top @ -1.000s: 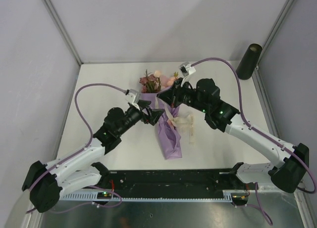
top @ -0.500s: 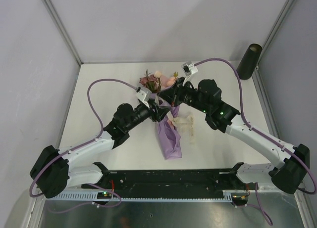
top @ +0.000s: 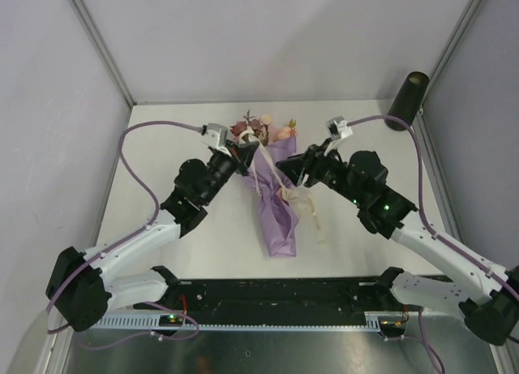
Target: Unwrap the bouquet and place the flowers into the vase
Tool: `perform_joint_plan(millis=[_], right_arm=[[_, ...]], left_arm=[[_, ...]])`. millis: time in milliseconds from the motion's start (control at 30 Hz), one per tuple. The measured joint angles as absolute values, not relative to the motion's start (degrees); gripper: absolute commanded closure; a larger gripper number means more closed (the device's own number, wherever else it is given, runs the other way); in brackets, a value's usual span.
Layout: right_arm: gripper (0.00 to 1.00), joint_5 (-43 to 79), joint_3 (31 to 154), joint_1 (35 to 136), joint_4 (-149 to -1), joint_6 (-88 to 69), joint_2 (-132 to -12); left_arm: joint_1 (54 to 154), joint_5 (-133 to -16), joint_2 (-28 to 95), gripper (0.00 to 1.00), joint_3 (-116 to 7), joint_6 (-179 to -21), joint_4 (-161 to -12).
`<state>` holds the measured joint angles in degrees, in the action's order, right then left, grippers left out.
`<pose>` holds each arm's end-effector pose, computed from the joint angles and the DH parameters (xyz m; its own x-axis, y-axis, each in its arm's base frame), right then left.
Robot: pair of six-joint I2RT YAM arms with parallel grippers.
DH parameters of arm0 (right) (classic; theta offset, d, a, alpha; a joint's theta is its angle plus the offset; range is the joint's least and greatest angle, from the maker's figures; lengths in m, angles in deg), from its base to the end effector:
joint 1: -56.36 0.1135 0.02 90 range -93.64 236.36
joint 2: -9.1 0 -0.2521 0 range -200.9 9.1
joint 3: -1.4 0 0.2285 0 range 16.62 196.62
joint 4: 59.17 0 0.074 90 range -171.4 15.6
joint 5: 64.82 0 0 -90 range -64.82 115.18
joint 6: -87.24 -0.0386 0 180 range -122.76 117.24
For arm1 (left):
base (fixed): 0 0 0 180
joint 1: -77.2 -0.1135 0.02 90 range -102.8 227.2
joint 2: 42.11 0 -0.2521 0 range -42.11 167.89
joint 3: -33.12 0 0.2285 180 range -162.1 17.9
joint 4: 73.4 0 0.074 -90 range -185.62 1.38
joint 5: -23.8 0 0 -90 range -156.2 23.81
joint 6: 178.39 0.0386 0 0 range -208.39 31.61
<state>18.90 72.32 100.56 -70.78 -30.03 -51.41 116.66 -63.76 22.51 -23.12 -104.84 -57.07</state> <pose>0.1641 0.1655 0.3719 -0.3668 0.2786 -0.8876 -0.6788 0.5723 0.4601 0.1937 -0.1573 0.3235 -0.0682 -0.3103 -0.9482 0.6080 0.7406 -0.2861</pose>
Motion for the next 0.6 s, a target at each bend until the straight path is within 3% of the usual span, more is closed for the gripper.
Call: perform_joint_plan(millis=[233, 600], right_arm=[[0.44, 24.8, 63.2, 100.1, -71.7, -29.7, -43.1], [0.45, 25.8, 56.7, 100.2, -72.0, -31.7, -47.4]], left_arm=[[115.9, -56.2, 19.6, 1.00, -29.6, -102.4, -60.1], [115.3, -43.1, 16.1, 1.00, -39.2, -94.1, -75.2]])
